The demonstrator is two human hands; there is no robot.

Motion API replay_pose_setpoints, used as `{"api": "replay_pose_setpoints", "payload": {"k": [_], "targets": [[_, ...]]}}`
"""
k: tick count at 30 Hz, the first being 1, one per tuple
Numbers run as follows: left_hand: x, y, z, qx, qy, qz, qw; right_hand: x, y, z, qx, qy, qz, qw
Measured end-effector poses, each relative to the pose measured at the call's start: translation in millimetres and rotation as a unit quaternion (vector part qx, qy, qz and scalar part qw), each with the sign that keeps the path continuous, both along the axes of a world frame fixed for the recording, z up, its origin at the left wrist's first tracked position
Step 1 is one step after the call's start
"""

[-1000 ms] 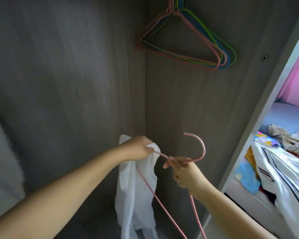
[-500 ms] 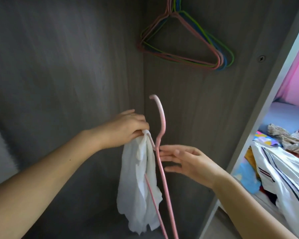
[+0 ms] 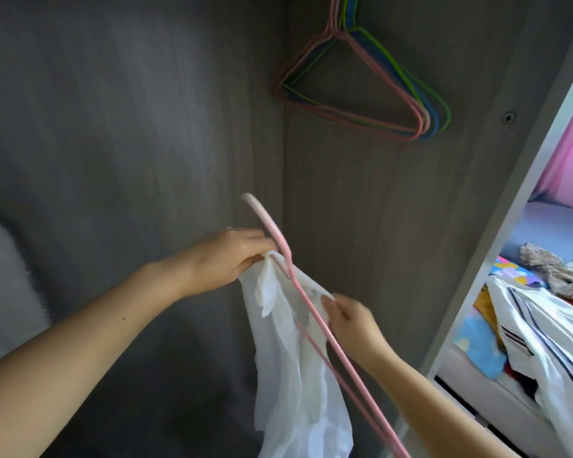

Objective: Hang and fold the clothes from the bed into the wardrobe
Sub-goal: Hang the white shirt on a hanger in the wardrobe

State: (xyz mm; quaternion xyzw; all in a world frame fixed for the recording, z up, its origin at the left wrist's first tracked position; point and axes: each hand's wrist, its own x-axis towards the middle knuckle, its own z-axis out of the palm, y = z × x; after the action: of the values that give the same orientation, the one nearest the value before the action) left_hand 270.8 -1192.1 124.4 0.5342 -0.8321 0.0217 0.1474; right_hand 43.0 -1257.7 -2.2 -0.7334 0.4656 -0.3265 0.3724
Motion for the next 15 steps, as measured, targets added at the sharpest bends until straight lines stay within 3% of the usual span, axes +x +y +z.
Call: {"api": "replay_pose_setpoints", "payload": {"k": [3, 6, 8, 11, 15], "targets": [[9.6, 3.2, -7.0, -0.006, -0.052, 0.043, 0.998, -14.4, -10.6, 11.2, -0.086, -0.021, -0.059, 0.994], [18.3, 3.5, -13.5, 0.008, -0.060, 0.067, 0.996, -28.0, -14.7, 27.9, -0.060, -0.025, 0.046, 0.997], [27.1, 5.6, -13.8, -0.049, -0.049, 0.064, 0.996, -40.1, -15.8, 37.9, 0.006, 0.091, 0.144, 0.985], [39.4, 13.3, -8.9, -0.093, -0.036, 0.059, 0.993, -61.8, -25.8, 41.1, 0.005, 0.315, 0.111, 0.943], [53.2, 17.6, -14.2, -0.095, -0.022, 0.083, 0.992, -73.2, -41.3, 38.2, -0.114, 0.341, -0.012, 0.933]]}}
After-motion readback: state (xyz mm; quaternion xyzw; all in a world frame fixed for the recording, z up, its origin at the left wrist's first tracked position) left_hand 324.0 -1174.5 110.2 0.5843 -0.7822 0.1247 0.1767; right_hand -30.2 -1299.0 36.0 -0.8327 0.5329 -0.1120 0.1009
